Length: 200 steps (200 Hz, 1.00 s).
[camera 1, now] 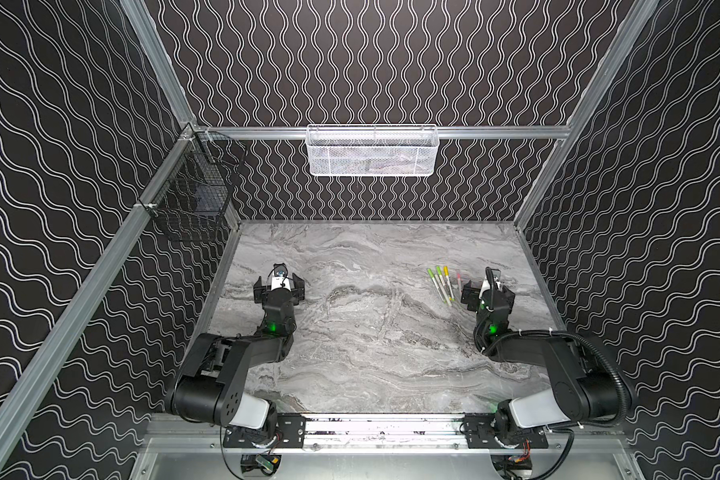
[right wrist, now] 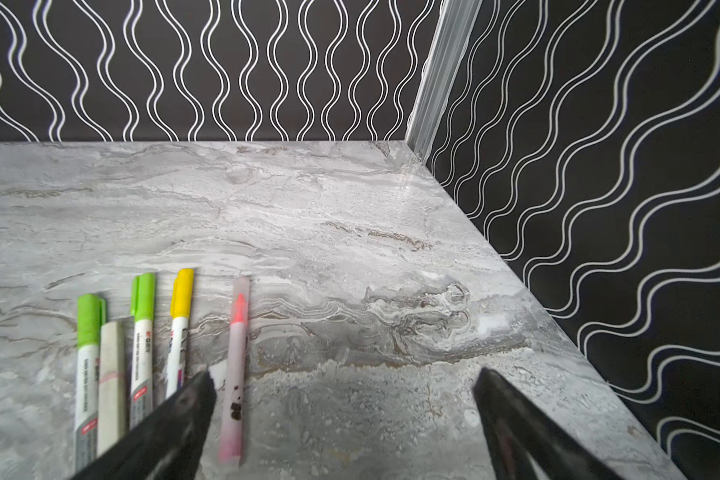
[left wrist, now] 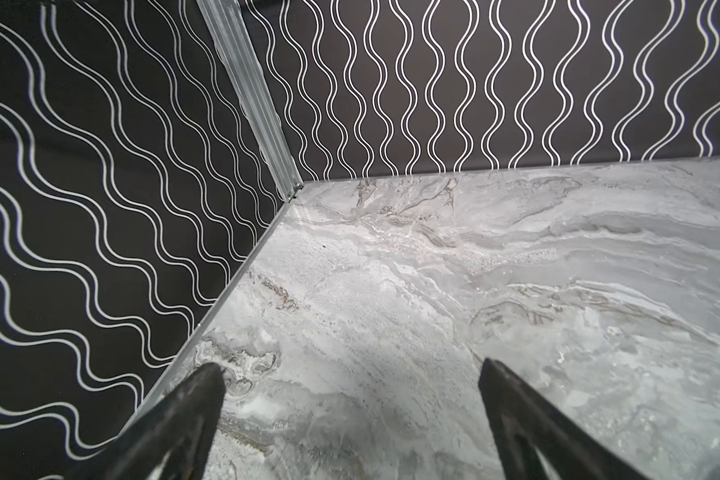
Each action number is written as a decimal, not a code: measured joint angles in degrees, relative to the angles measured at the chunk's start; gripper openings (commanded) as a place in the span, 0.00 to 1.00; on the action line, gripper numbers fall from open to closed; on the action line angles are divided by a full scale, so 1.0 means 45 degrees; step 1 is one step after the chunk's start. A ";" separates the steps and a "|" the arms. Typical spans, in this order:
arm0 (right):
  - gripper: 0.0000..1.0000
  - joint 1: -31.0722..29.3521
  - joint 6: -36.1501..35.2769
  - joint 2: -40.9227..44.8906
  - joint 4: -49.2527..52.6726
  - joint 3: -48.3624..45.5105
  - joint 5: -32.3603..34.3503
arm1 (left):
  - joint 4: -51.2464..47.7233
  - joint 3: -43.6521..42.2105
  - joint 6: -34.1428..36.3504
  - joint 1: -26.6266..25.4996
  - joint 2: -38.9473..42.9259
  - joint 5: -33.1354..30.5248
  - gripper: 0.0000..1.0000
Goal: Insert the pens into the pen caps
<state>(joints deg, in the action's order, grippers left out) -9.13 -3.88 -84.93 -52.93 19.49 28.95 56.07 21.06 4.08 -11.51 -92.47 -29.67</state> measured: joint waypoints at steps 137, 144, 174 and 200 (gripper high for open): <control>1.00 0.2317 0.0952 -0.0437 -0.0257 0.0408 -0.3847 | 0.2229 -0.0704 0.0452 0.0238 -0.0855 0.1603 0.99; 1.00 0.2511 0.0962 -0.0427 -0.0277 0.0316 -0.4313 | 0.2210 -0.0685 0.0452 0.0253 -0.0850 0.1593 0.99; 1.00 0.3055 0.1083 -0.0627 -0.1292 -0.0661 -0.5537 | 0.2186 -0.0680 0.0452 0.0272 -0.0855 0.1632 0.99; 1.00 0.2968 0.1049 -0.0549 -0.1501 -0.0826 -0.5872 | 0.2186 -0.0680 0.0452 0.0282 -0.0855 0.1632 0.99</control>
<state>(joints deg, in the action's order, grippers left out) 4.23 0.84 -87.39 -59.68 15.77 2.52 65.91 18.00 6.11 -10.24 -96.31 -22.33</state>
